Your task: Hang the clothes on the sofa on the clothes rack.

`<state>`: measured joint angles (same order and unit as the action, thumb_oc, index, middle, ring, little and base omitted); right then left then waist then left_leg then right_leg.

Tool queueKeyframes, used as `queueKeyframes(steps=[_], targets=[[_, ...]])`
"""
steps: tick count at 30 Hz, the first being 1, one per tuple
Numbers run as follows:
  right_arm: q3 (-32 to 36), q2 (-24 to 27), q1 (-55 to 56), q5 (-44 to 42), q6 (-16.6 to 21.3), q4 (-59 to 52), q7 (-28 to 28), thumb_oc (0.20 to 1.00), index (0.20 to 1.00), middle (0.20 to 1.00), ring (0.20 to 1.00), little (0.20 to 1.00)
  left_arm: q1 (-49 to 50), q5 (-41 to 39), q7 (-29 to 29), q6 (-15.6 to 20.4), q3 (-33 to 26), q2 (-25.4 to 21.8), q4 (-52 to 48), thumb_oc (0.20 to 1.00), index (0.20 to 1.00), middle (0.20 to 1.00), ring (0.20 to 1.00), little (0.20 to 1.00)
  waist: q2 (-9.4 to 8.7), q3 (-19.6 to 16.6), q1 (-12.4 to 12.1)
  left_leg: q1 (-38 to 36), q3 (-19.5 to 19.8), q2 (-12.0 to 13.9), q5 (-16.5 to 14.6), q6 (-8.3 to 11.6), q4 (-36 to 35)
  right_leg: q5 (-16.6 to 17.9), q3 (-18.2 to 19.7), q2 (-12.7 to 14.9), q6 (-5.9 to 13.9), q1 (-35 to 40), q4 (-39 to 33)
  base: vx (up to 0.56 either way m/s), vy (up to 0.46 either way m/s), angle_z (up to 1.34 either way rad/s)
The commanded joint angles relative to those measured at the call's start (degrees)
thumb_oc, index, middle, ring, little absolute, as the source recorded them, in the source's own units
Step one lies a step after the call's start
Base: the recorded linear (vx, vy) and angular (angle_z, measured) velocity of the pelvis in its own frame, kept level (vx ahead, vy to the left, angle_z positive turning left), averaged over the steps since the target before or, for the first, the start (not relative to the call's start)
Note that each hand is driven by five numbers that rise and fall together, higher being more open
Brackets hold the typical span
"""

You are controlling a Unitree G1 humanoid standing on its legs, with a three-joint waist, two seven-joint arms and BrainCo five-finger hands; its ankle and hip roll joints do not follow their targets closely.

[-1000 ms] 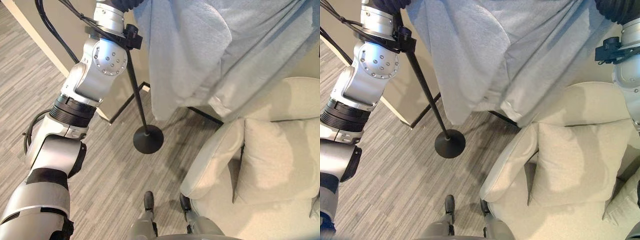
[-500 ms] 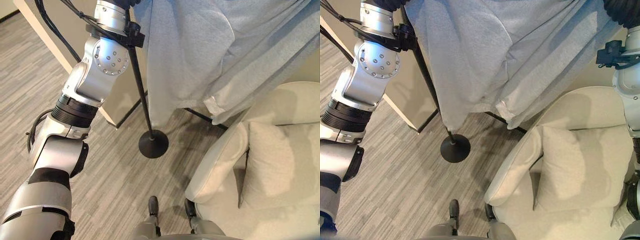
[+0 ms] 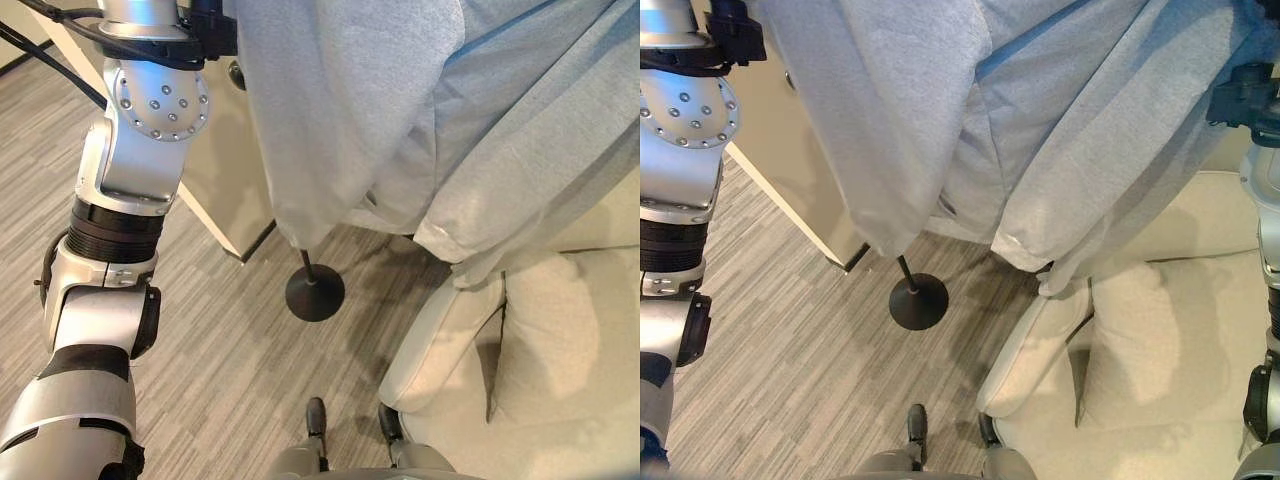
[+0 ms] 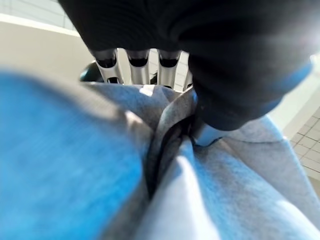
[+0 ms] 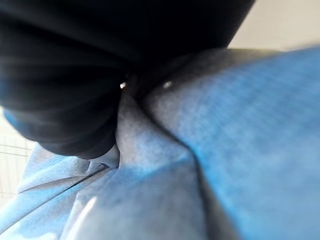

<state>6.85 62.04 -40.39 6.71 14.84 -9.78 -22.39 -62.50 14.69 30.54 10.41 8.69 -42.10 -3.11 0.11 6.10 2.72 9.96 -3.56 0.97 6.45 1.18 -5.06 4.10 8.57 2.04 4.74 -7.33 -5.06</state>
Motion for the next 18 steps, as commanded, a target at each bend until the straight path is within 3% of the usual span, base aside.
queueKeyframes(steps=[1, 11, 18], targets=[[5.5, -1.7, 1.9, -1.9, 1.7, -0.4, -1.9, 0.2, 0.2, 0.2, 0.2, 0.2, 1.1, 0.6, 2.6, 1.3, -2.9, -1.4, 0.8, 0.2, 0.2, 0.2, 0.2, 0.2, -2.26, -6.2, -1.8, -5.5, -5.2, 1.6, -5.3, 4.02, 0.1, -0.7, -1.2, 2.8, 5.72, 2.1, 0.9, 0.0, 0.0, 0.0], [8.3, -5.3, 6.5, -8.6, 5.6, -5.3, 3.4, 0.2, 0.2, 0.2, 0.2, 0.2, 9.5, 0.4, 3.2, 2.8, -10.5, -3.8, -6.2, 0.2, 0.2, 0.2, 0.2, 0.2, -2.68, -7.0, -3.3, -5.8, -4.5, 1.6, -5.5, 4.12, 0.1, -1.2, -2.3, 3.0, 5.54, 3.1, 0.6, 0.01, -0.017, 0.06], [1.0, -7.5, 3.4, -10.0, 4.1, -4.3, 7.4, 0.2, 0.2, 0.2, 0.2, 0.2, 18.0, -0.6, 3.0, 1.1, -16.1, -7.4, -2.3, 0.2, 0.2, 0.2, 0.2, 0.2, -2.95, -7.0, -5.5, -6.3, -3.9, 1.4, -5.9, 4.22, 0.1, -2.0, -3.4, 3.4, 5.3, 4.3, 0.2, 0.01, -0.008, 0.13]])
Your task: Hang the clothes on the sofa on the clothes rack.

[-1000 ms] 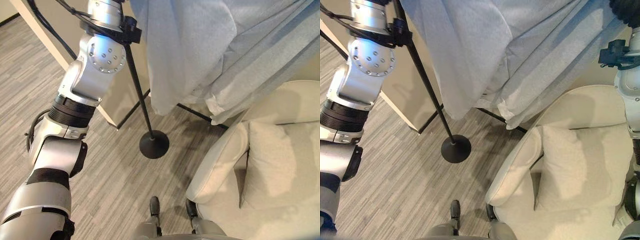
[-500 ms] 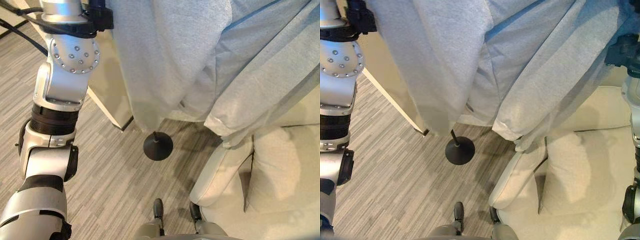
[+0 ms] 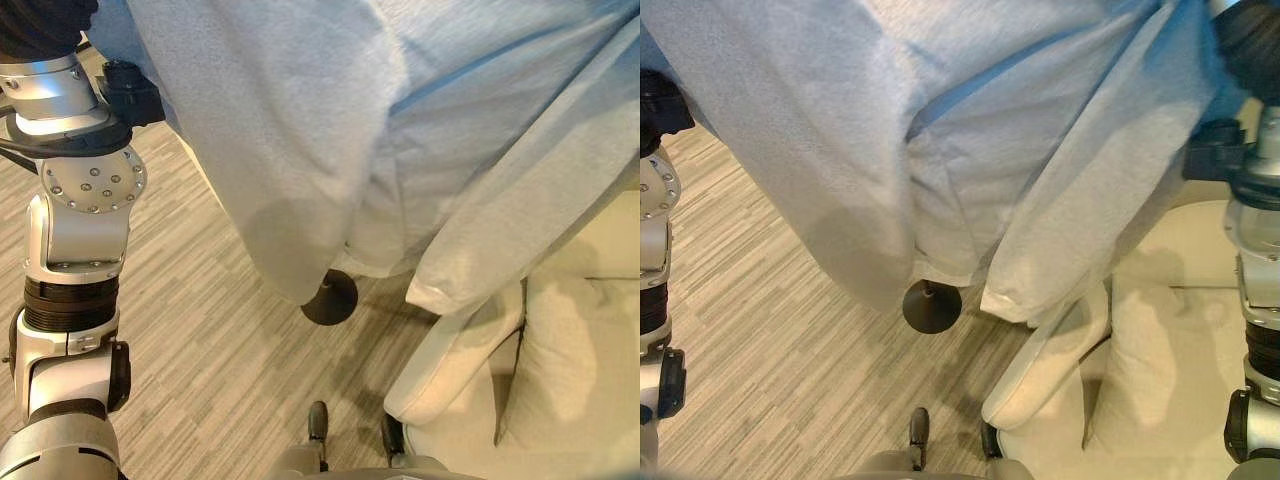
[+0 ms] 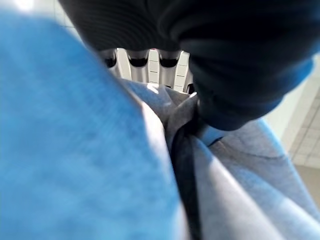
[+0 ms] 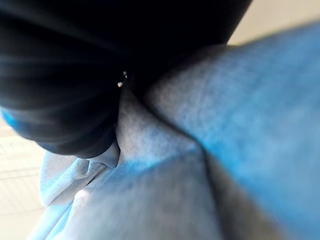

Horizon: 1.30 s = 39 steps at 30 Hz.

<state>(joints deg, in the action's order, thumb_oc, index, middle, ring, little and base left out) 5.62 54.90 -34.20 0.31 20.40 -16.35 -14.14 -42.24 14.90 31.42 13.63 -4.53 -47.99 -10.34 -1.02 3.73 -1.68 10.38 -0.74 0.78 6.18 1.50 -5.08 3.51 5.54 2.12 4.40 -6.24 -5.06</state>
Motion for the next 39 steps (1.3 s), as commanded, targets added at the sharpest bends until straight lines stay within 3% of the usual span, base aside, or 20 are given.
queueKeyframes(steps=[1, 6, 14, 20, 29, 39], targets=[[0.1, -1.4, -4.2, -3.1, -2.0, 2.7, -0.4, 0.2, 0.2, 0.2, 0.2, 0.2, -1.1, -0.9, 2.1, -2.6, -3.4, -2.1, 6.4, 0.2, 0.2, 0.2, 0.2, 0.2, -1.93, -4.3, -1.9, -6.4, -6.5, 1.6, -5.0, 3.89, 0.1, -1.0, -0.6, 3.5, 5.56, 3.1, 0.4, 0.02, -0.005, 0.18], [-9.8, -2.7, -14.1, 2.6, -6.5, 12.8, -4.9, 0.2, 0.2, 0.2, 0.2, 0.2, -0.7, -4.1, 1.3, -2.8, -0.9, -4.9, 14.8, 0.2, 0.2, 0.2, 0.2, 0.2, -2.11, -4.4, -3.7, -6.6, -5.9, 1.3, -5.4, 3.94, 0.1, -1.6, -1.5, 3.8, 5.57, 4.0, 0.2, 0.02, -0.012, 0.14], [-31.7, -7.0, -37.9, -0.3, -12.2, 47.1, -10.2, 0.2, 0.2, 0.2, 0.2, 0.2, -19.0, -10.2, -0.9, -3.3, 22.1, -7.4, 39.7, 0.2, 0.2, 0.2, 0.2, 0.2, -1.62, -4.2, -4.4, -6.3, -5.7, 1.0, -4.8, 4.07, 0.1, -1.4, -2.3, 4.2, 6.01, 4.2, 0.2, 0.0, -0.009, 0.05], [-38.3, -11.4, -45.9, -3.9, -12.9, 60.5, -10.0, 0.2, 0.2, 0.2, 0.2, 0.2, -29.1, -11.5, -1.4, -3.6, 32.0, -6.2, 49.2, 0.2, 0.2, 0.2, 0.2, 0.2, -1.79, -3.6, -4.6, -5.4, -5.6, 1.1, -4.4, 4.21, 0.1, -0.9, -2.3, 4.0, 6.21, 3.6, 0.3, 0.0, 0.0, 0.0], [-45.9, -15.7, -51.7, -5.1, -14.8, 72.8, -8.2, 0.2, 0.2, 0.2, 0.2, 0.2, -34.9, -13.8, -3.5, -3.9, 39.6, -2.9, 59.2, 0.2, 0.2, 0.2, 0.2, 0.2, -2.63, -2.3, -4.9, -3.4, -5.2, 1.4, -3.5, 4.49, 0.1, -0.1, -2.1, 3.4, 6.14, 1.8, 0.2, 0.0, 0.0, 0.0], [-46.3, -21.4, -48.3, -5.3, -16.4, 78.4, -6.5, 0.2, 0.2, 0.2, 0.2, 0.2, -30.5, -13.2, -6.0, -5.2, 41.2, 3.0, 67.2, 0.2, 0.2, 0.2, 0.2, 0.2, -3.34, -0.6, -3.8, -2.3, -5.5, 1.7, -2.9, 4.54, 0.1, 0.7, -1.3, 2.9, 6.12, 0.3, 0.2, 0.0, 0.0, 0.0]])
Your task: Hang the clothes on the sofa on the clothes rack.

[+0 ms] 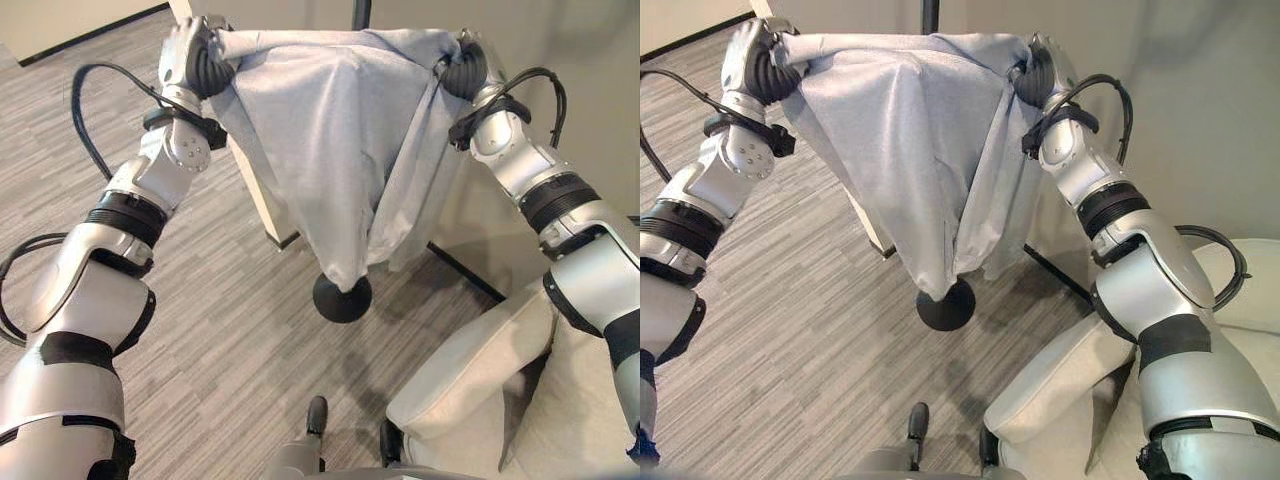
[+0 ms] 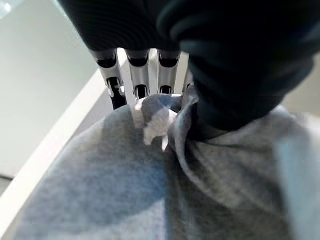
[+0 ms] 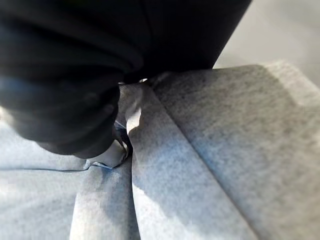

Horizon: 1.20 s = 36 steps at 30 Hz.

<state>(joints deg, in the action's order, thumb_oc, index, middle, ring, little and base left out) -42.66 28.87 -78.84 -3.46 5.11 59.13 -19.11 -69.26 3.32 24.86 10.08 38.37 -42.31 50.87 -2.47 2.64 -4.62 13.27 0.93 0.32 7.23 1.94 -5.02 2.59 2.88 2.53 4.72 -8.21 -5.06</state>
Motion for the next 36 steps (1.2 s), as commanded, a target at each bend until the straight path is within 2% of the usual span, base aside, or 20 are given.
queueKeyframes(steps=[1, 14, 15, 16, 17, 18, 22, 27, 36], targets=[[2.3, 4.6, -2.8, -1.5, -1.0, 2.1, -1.5, 0.2, 0.2, 0.2, 0.2, 0.2, -2.7, -1.5, 0.6, -1.6, -2.1, -2.2, 5.6, 0.2, 0.2, 0.2, 0.2, 0.2, -1.9, 0.6, -0.8, -5.1, -7.2, 2.2, -3.9, 4.09, 0.0, 1.7, 1.4, 2.5, 5.8, 2.2, 0.2, -0.02, 0.038, -0.02], [12.0, 7.0, 13.9, -1.5, 0.2, -14.7, -2.7, 0.2, 0.2, 0.2, 0.2, 0.2, 9.8, -1.8, 0.0, -1.9, -11.0, 4.0, -2.4, 0.2, 0.2, 0.2, 0.2, 0.2, -1.83, 1.5, 1.9, -5.1, -8.7, 2.3, -4.7, 3.49, 0.0, 1.8, 2.5, 2.7, 5.85, 1.1, 0.3, -0.01, 0.032, -0.06], [14.0, 6.8, 17.2, -2.3, 1.0, -17.5, -2.5, 0.457, 0.457, 0.457, 0.457, 0.457, 11.8, -3.3, 0.1, -1.6, -13.1, 5.9, -4.1, 0.442, 0.442, 0.442, 0.442, 0.442, -1.75, 1.7, 2.2, -5.4, -9.0, 2.3, -4.9, 3.37, 0.0, 1.8, 2.7, 2.7, 5.8, 1.1, 0.3, 0.0, 0.026, -0.08], [14.6, 7.0, 18.5, -2.3, 1.1, -18.9, -2.3, 1.0, 1.0, 1.0, 1.0, 1.0, 12.5, -3.6, 0.0, -1.7, -13.6, 6.4, -4.5, 0.893, 0.893, 0.893, 0.893, 0.893, -1.71, 1.6, 2.3, -5.4, -9.1, 2.3, -5.0, 3.34, 0.0, 1.8, 2.8, 2.7, 5.79, 1.2, 0.3, 0.0, 0.026, -0.09], [14.6, 7.0, 18.6, -2.3, 1.0, -19.0, -2.3, 1.0, 1.0, 1.0, 1.0, 1.0, 12.5, -3.6, 0.0, -1.7, -13.6, 6.4, -4.5, 1.0, 1.0, 1.0, 1.0, 1.0, -1.71, 1.6, 2.3, -5.4, -9.1, 2.3, -5.0, 3.34, 0.0, 1.8, 2.8, 2.7, 5.79, 1.2, 0.3, 0.02, 0.029, -0.14], [17.5, 6.4, 23.5, -3.4, 2.6, -24.1, -1.7, 1.0, 1.0, 1.0, 1.0, 1.0, 15.1, -4.8, 0.0, -1.3, -16.0, 8.4, -7.3, 1.0, 1.0, 1.0, 1.0, 1.0, -1.59, 1.5, 2.9, -5.8, -9.4, 2.3, -5.3, 3.21, 0.0, 1.6, 3.1, 2.7, 5.77, 1.2, 0.3, 0.01, 0.024, -0.14], [19.6, 6.3, 26.5, -3.9, 3.5, -27.2, -1.5, 1.0, 1.0, 1.0, 1.0, 1.0, 16.4, -5.0, 0.0, -1.2, -17.0, 9.1, -9.0, 1.0, 1.0, 1.0, 1.0, 1.0, -1.49, 1.5, 3.2, -6.0, -9.6, 2.3, -5.4, 3.12, 0.0, 1.6, 3.3, 2.8, 5.81, 1.2, 0.4, 0.01, 0.018, -0.06], [26.3, 6.2, 33.5, -5.9, 6.9, -37.4, -1.0, 1.0, 1.0, 1.0, 1.0, 1.0, 19.6, -5.4, -0.4, -0.8, -20.2, 9.5, -13.0, 1.0, 1.0, 1.0, 1.0, 1.0, -1.24, 1.2, 4.0, -6.5, -10.2, 2.4, -5.9, 2.96, 0.0, 1.2, 3.7, 2.8, 5.91, 1.2, 0.4, 0.01, 0.009, -0.07], [34.2, 6.7, 48.9, -1.1, 7.4, -47.4, 2.5, 1.0, 1.0, 1.0, 1.0, 1.0, 32.0, -4.0, -1.6, 0.1, -28.5, 9.9, -22.1, 1.0, 1.0, 1.0, 1.0, 1.0, -1.36, 1.1, 3.8, -7.3, -10.7, 2.5, -6.4, 3.05, 0.0, 0.8, 3.4, 2.8, 5.7, 1.8, 0.3, 0.0, 0.0, -0.02]])
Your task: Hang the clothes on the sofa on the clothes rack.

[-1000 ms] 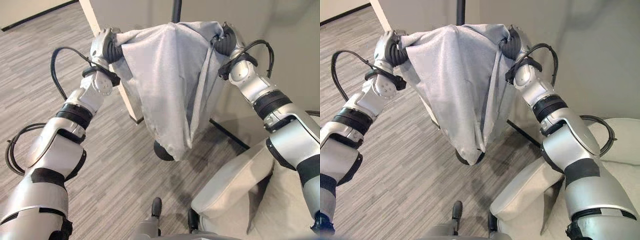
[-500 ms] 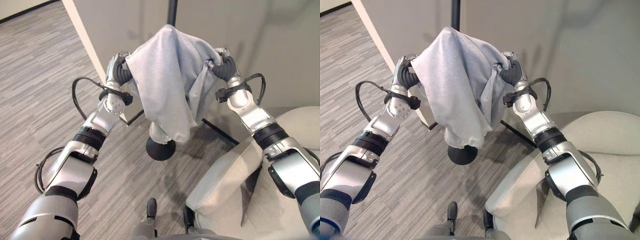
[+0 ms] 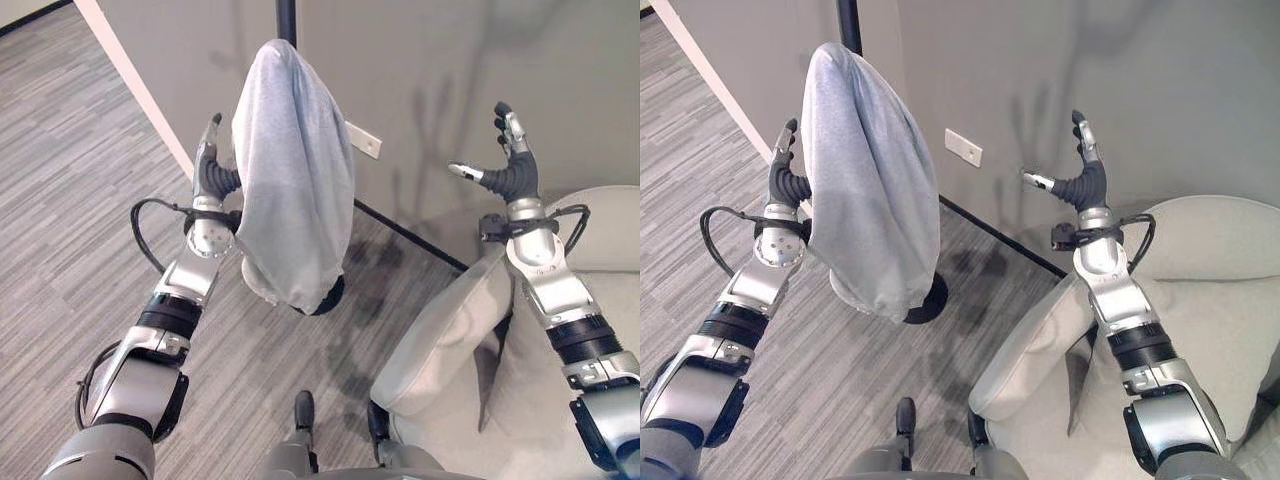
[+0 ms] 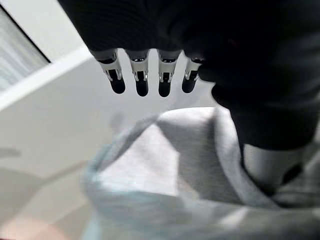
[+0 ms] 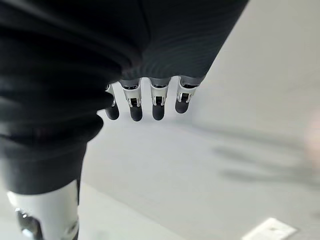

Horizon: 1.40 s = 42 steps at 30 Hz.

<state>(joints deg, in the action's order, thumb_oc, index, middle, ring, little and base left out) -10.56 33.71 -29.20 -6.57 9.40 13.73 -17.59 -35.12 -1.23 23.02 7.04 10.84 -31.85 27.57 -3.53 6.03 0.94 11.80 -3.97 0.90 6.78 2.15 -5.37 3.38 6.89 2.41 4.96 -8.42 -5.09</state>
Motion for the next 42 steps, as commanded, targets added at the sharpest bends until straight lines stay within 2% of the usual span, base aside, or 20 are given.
queueKeyframes(steps=[1, 6, 7, 11, 17, 22, 26, 28, 29, 30, 31, 32, 33, 34, 36, 37, 38, 39, 41, 42], targets=[[2.7, 1.6, 0.9, 2.3, 3.1, -2.6, 1.3, 1.0, 1.0, 1.0, 1.0, 1.0, -0.4, 0.9, 0.1, 3.1, -1.9, -0.6, -0.1, 1.0, 1.0, 1.0, 1.0, 1.0, -0.3, -2.3, -1.8, -5.9, -5.8, 1.9, -6.0, 2.83, 0.4, 0.0, -0.7, 2.9, 5.48, 2.0, 0.4, 0.0, 0.0, 0.0], [5.2, -1.6, 12.3, 3.4, 3.6, -5.0, 4.9, 1.0, 1.0, 1.0, 1.0, 1.0, 12.3, 0.6, -0.5, 3.6, -9.0, 1.7, -4.0, 1.0, 1.0, 1.0, 1.0, 1.0, -0.15, -1.6, -1.9, -5.8, -5.7, 1.8, -5.9, 2.73, 0.4, 0.2, -1.0, 3.2, 5.43, 1.8, 0.5, 0.0, 0.0, 0.0], [3.9, -4.0, 20.4, 1.1, 4.6, -7.7, 10.6, 1.0, 1.0, 1.0, 1.0, 1.0, 21.2, -1.5, -4.0, 3.2, -10.6, 5.8, -2.2, 1.0, 1.0, 1.0, 1.0, 1.0, 0.1, -1.0, -1.5, -5.5, -6.2, 1.7, -5.7, 2.6, 0.4, 0.5, -0.7, 3.4, 5.53, 1.2, 0.7, 0.0, 0.0, 0.0], [-0.6, -7.2, 23.7, -0.3, 4.2, -3.2, 13.4, 1.0, 1.0, 1.0, 1.0, 1.0, 28.0, -14.1, -9.6, 4.5, -9.7, 12.5, 1.4, 1.0, 1.0, 1.0, 1.0, 1.0, 0.48, -0.7, -1.0, -5.3, -6.7, 1.6, -5.5, 2.32, 0.4, 1.0, -0.6, 3.6, 5.62, 0.6, 1.2, -0.01, 0.016, -0.05], [-5.5, -9.1, 23.8, 1.6, 3.6, 1.6, 13.0, 1.0, 1.0, 1.0, 1.0, 1.0, 29.8, -16.3, -13.9, 4.5, -4.8, 15.4, 8.0, 1.0, 1.0, 1.0, 1.0, 1.0, 0.73, -0.6, -0.7, -5.1, -7.0, 1.5, -5.3, 2.2, 0.4, 1.3, -0.1, 3.7, 5.78, 0.2, 1.5, -0.01, 0.004, -0.04], [-4.0, -8.0, 23.2, 2.2, 4.2, -0.9, 11.5, 1.0, 1.0, 1.0, 1.0, 1.0, 29.4, -13.6, -14.7, 4.4, -3.1, 16.3, 13.9, 1.0, 1.0, 1.0, 1.0, 1.0, 0.67, -0.7, -0.4, -5.2, -7.3, 1.5, -5.4, 2.14, 0.4, 1.3, 0.2, 3.7, 5.91, 0.0, 1.7, 0.0, -0.007, -0.02], [-1.1, -6.3, 22.4, 2.2, 5.0, -4.7, 10.4, 1.0, 1.0, 1.0, 1.0, 1.0, 29.5, -16.4, -15.7, 4.4, -4.2, 17.3, 16.3, 1.0, 1.0, 1.0, 1.0, 1.0, 0.35, -0.8, -0.1, -5.7, -7.0, 1.9, -5.7, 2.14, 0.4, 0.5, 0.9, 3.3, 5.64, 0.0, 2.2, 0.0, -0.039, -0.02], [0.4, -4.4, 21.6, 1.8, 5.8, -7.4, 10.7, 1.0, 1.0, 1.0, 1.0, 1.0, 29.6, -17.5, -15.9, 5.0, -4.4, 17.2, 15.0, 1.0, 1.0, 1.0, 1.0, 1.0, -0.77, 1.1, -0.1, -2.8, -7.0, 2.3, -7.7, 2.4, 7.6, -0.5, 1.7, 3.8, 4.73, 0.0, 3.8, -0.11, -0.027, 0.08], [1.7, -3.4, 21.3, 0.9, 6.4, -8.1, 10.5, 1.0, 1.0, 1.0, 1.0, 1.0, 29.7, -18.9, -16.6, 5.4, -5.0, 16.7, 13.8, 1.0, 1.0, 1.0, 1.0, 1.0, -1.87, 2.4, 0.0, 2.4, -6.0, 5.2, -9.9, 3.68, 16.7, -1.8, 2.1, 4.4, 4.08, -0.2, 5.0, -0.14, -0.001, 0.28], [1.7, -3.4, 21.4, 0.9, 6.3, -8.1, 10.5, 1.0, 1.0, 1.0, 1.0, 1.0, 29.7, -19.0, -16.6, 5.4, -4.9, 16.7, 13.8, 1.0, 1.0, 1.0, 1.0, 1.0, -1.71, 2.4, 0.1, 2.9, -5.8, 5.5, -10.3, 3.73, 17.5, -1.8, 2.0, 4.2, 4.04, -0.3, 5.1, -0.05, 0.11, 0.45], [2.2, -2.9, 21.3, 0.6, 6.1, -8.4, 10.4, 1.0, 1.0, 1.0, 1.0, 1.0, 29.9, -19.3, -16.6, 5.5, -5.2, 16.5, 13.5, 1.0, 1.0, 1.0, 1.0, 1.0, -1.61, 2.6, 0.0, 3.1, -4.9, 7.5, -10.3, 4.0, 18.8, -2.2, 2.3, 4.4, 4.27, 0.1, 5.2, 0.05, 0.332, 0.38], [3.4, -2.7, 21.0, 0.2, 6.5, -8.5, 9.6, 1.0, 1.0, 1.0, 1.0, 1.0, 29.5, -18.0, -16.5, 5.7, -5.0, 15.5, 14.3, 1.0, 1.0, 1.0, 1.0, 1.0, -2.3, 2.0, -0.2, 4.4, -0.8, 11.8, -7.9, 5.52, 19.3, -1.8, 2.7, 6.4, 5.18, -0.1, 4.5, 0.1, 0.696, 0.2], [4.4, -3.2, 21.4, -1.0, 7.0, -8.5, 9.2, 1.0, 1.0, 1.0, 1.0, 1.0, 28.8, -16.3, -16.3, 5.9, -4.3, 14.2, 14.7, 1.0, 1.0, 1.0, 1.0, 1.0, -2.32, 1.0, -0.4, 3.9, 3.2, 14.1, -7.6, 6.53, 16.4, -1.4, 3.7, 8.1, 6.51, -0.6, 2.6, 0.07, 0.597, -0.03], [4.4, -3.2, 21.4, -1.0, 7.0, -8.5, 9.2, 1.0, 1.0, 1.0, 1.0, 1.0, 28.8, -16.3, -16.3, 5.9, -4.2, 14.2, 14.7, 1.0, 1.0, 1.0, 1.0, 1.0, -2.39, 0.9, -0.4, 4.0, 3.2, 14.0, -7.3, 6.52, 16.2, -1.3, 3.7, 8.2, 6.51, -0.8, 2.6, 0.07, 0.536, -0.1], [5.6, -3.7, 22.5, -0.1, 6.3, -8.7, 9.0, 1.0, 1.0, 1.0, 1.0, 1.0, 28.2, -14.6, -16.5, 5.6, -3.5, 13.8, 15.3, 1.0, 1.0, 1.0, 1.0, 1.0, -1.51, 0.1, 0.2, 2.4, 5.3, 13.2, -9.6, 7.16, 13.8, 0.7, 3.6, 10.5, 8.02, -1.3, 1.0, 0.06, 0.471, -0.28], [6.4, -3.6, 22.5, 1.0, 5.8, -8.1, 8.5, 1.0, 1.0, 1.0, 1.0, 1.0, 27.5, -13.5, -16.9, 5.7, -3.1, 13.5, 15.9, 1.0, 1.0, 1.0, 1.0, 1.0, -1.06, -0.2, 0.9, 1.5, 4.4, 12.2, -10.3, 7.21, 12.2, 3.8, 3.8, 12.4, 9.28, -2.3, 0.5, 0.0, 0.59, -0.49], [7.0, -4.2, 22.1, 1.8, 5.4, -8.0, 7.8, 1.0, 1.0, 1.0, 1.0, 1.0, 26.4, -13.6, -16.9, 5.6, -2.8, 13.2, 16.3, 1.0, 1.0, 1.0, 1.0, 1.0, -1.07, -0.2, 1.7, 1.4, 3.7, 10.8, -10.4, 6.78, 11.3, 8.1, 4.1, 13.6, 9.66, -4.3, 0.4, -0.1, 0.586, -0.5], [7.3, -5.3, 20.7, 1.6, 5.5, -7.1, 6.6, 1.0, 1.0, 1.0, 1.0, 1.0, 25.6, -13.2, -16.8, 5.7, -2.3, 12.2, 16.9, 1.0, 1.0, 1.0, 1.0, 1.0, -1.56, 0.0, 2.6, 1.4, 2.2, 9.7, -10.0, 6.65, 10.1, 15.7, 5.0, 13.9, 10.04, -7.3, 0.5, -0.15, 0.487, -0.32], [8.2, -7.1, 20.4, 1.5, 5.5, -7.5, 5.9, 1.0, 1.0, 1.0, 1.0, 1.0, 24.5, -11.2, -17.2, 5.7, -1.2, 10.7, 16.8, 1.0, 1.0, 1.0, 1.0, 1.0, -1.31, -0.4, 3.5, 0.8, -1.0, 8.5, -8.1, 5.95, 5.6, 18.4, 4.2, 13.0, 10.04, -9.5, 0.4, -0.13, 0.503, -0.22], [8.7, -7.0, 20.8, 1.7, 5.7, -7.7, 5.5, 1.0, 1.0, 1.0, 1.0, 1.0, 24.1, -11.2, -17.7, 5.7, -1.0, 10.1, 16.9, 1.0, 1.0, 1.0, 1.0, 1.0, -0.95, -0.5, 3.7, 0.4, -2.1, 7.6, -7.0, 5.41, 3.3, 16.8, 4.0, 12.1, 9.82, -9.3, 0.6, -0.11, 0.669, -0.58]])
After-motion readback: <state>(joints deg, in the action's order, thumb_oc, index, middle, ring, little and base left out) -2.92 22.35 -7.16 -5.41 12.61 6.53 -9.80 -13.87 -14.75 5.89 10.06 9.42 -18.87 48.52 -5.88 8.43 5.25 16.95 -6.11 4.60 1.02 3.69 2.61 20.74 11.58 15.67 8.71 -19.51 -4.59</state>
